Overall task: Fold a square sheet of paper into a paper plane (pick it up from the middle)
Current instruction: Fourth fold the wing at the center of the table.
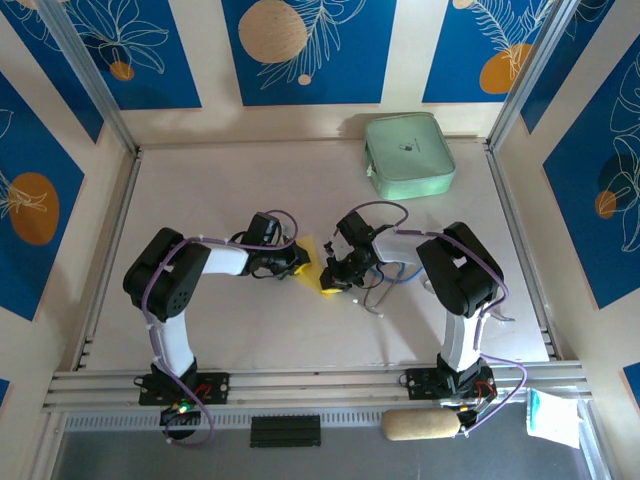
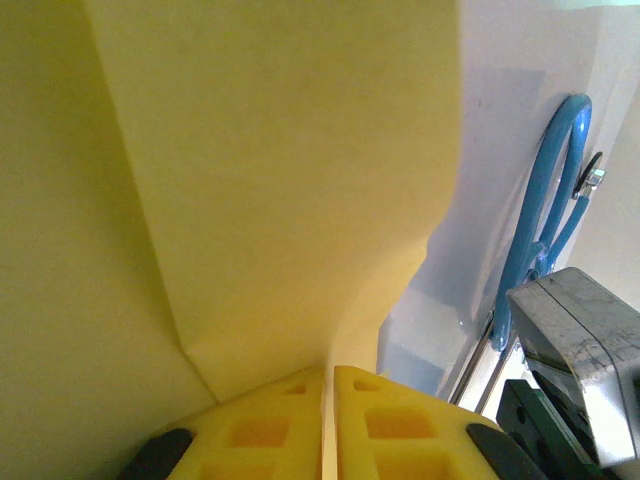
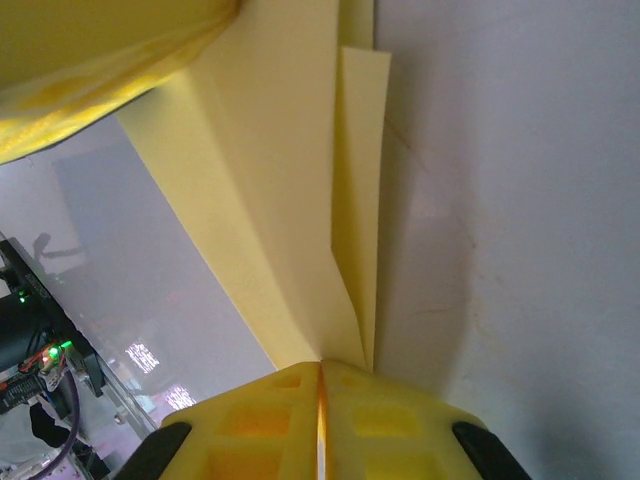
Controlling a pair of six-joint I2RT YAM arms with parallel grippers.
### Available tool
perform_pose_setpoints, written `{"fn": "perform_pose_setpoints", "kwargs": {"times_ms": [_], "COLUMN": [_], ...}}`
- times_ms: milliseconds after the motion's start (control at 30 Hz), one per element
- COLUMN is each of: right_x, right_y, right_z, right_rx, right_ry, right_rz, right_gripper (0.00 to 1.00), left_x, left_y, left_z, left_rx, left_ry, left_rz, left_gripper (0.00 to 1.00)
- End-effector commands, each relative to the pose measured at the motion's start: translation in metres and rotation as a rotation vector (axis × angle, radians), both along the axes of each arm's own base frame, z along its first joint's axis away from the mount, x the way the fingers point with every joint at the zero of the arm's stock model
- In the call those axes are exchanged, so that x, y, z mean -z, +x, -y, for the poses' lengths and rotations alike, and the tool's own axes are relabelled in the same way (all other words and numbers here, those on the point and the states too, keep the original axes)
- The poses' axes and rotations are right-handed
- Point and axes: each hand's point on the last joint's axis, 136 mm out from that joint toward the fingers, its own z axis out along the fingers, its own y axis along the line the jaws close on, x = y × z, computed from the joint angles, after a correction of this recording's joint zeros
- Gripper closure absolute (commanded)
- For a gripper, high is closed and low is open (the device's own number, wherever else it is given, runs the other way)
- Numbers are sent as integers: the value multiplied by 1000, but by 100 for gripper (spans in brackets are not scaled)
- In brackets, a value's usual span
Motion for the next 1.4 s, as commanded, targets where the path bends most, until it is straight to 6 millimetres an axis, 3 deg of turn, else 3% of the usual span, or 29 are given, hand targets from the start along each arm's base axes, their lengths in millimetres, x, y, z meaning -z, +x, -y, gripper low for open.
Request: {"fn": "perform_pose_setpoints", "kwargs": {"times_ms": [0, 100, 267, 367, 900, 1133, 1367], "right_x": [17, 16, -13, -18, 18, -37, -29], "right_y": [-14, -16, -16, -19, -31, -4, 13], "right_z": [11, 11, 4, 4, 13, 3, -9], "right_rx": [2, -2, -28, -41, -45, -17, -22], "right_ry": [-50, -47, 35, 50, -32, 67, 39], "right_rz": [-69, -76, -26, -21, -104, 52, 87], "right_gripper": [89, 89, 88, 88, 88, 88, 88], "left_x": [54, 55, 54, 54, 54, 51, 46], "left_y": [-33, -34, -34, -34, -34, -33, -28], "left_z": [-23, -23, -23, -23, -22, -22, -18], "left_rx": [-17, -17, -17, -17, -18, -17, -21], "left_ry": [150, 153, 153, 153, 149, 144, 131], "left_rz": [-178, -180, -181, -182, -184, -181, -170], "left_gripper": [88, 88, 88, 88, 88, 88, 88]}}
